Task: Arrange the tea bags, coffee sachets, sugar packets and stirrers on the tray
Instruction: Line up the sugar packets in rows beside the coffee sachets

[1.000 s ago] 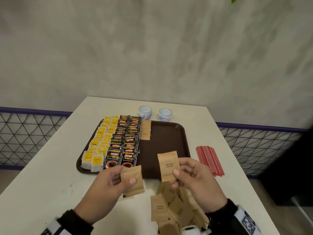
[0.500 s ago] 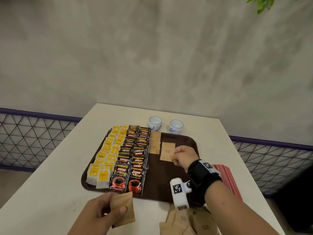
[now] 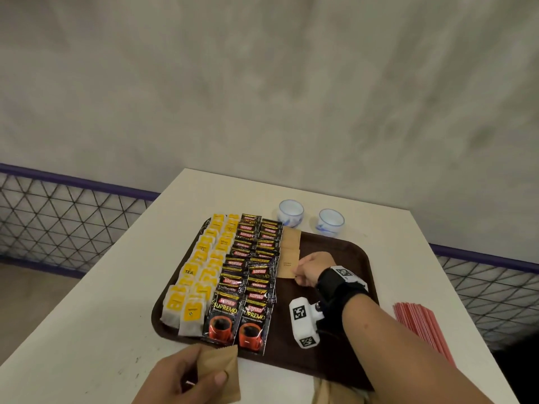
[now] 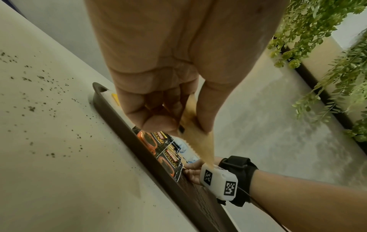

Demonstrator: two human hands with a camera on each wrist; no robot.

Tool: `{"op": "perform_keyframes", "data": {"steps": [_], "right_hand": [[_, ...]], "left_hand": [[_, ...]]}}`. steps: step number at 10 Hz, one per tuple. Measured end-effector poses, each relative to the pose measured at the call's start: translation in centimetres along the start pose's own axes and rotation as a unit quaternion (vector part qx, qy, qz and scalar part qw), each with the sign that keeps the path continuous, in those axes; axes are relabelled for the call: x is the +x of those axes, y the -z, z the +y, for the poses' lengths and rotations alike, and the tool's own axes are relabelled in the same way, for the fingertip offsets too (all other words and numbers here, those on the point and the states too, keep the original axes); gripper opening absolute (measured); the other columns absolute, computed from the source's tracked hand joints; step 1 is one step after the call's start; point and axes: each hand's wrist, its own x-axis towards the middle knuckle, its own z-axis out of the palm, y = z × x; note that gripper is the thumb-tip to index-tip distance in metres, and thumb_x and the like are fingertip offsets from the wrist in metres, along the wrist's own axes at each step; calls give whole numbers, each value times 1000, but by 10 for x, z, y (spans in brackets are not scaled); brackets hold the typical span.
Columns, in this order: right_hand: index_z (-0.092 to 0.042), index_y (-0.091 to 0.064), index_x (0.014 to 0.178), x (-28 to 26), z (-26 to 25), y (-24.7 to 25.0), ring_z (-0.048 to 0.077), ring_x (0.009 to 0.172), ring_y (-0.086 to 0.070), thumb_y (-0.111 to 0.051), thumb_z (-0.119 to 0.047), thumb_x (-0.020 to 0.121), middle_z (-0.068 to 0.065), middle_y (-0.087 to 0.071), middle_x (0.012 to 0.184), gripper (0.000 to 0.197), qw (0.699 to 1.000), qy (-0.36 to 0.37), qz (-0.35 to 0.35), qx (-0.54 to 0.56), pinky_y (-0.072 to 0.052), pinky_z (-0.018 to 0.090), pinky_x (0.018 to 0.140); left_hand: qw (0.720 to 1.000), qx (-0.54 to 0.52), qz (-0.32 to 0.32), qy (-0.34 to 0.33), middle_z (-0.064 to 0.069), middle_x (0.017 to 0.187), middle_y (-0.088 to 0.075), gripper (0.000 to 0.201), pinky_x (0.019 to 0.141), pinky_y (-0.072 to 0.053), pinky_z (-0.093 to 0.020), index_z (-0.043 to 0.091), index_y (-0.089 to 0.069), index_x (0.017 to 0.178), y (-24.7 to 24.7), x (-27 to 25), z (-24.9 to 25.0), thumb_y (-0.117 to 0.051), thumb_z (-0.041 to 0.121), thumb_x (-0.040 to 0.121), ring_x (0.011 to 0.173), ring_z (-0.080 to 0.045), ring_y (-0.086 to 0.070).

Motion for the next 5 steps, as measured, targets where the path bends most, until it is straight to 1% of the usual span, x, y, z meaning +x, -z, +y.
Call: {"op": "perform_keyframes", "data": {"steps": [1,2,3,4,5], "right_hand": [[-12,-58,71,0,-5,-5,20,67,-68,-68,-2,81,8,-67,73,17,1000,-8,13,-19,-61,36,76],[-7,-55,69,-2,-8,-11,28,78,-72,-73,1,76,16,-73,83,22,997,-21,59,-36,-59,44,80],[-6,-52,71,-5,-9,-16,29,68,-70,-69,-1,81,20,-73,83,20,995,-15,83,-57,-60,44,76],[-6,-52,73,-9,-9,-16,28,60,-66,-68,-4,83,20,-72,80,19,994,-5,87,-72,-61,44,73],[-11,-53,74,-16,-7,-10,26,64,-69,-68,-6,81,16,-71,78,18,991,22,80,-110,-61,41,74]], "left_hand": [[998,46,1,-34,19,82,-72,35,64,-48,-5,52,-70,74,1,9,-5,-71,70,45,83,2,-65],[997,66,-10,-40,29,74,-68,11,61,-45,-2,46,-70,75,-1,21,-10,-73,37,71,74,7,-63],[996,83,-21,-31,29,80,-67,8,63,-47,-4,31,-64,85,-1,23,-7,-69,28,79,78,10,-62],[997,67,-15,-33,23,86,-69,10,63,-50,-9,31,-63,87,-2,21,-7,-69,27,79,79,4,-65],[997,63,-12,-32,24,83,-68,10,62,-50,-10,31,-62,86,-3,19,-1,-68,24,80,76,-2,-67]]}}
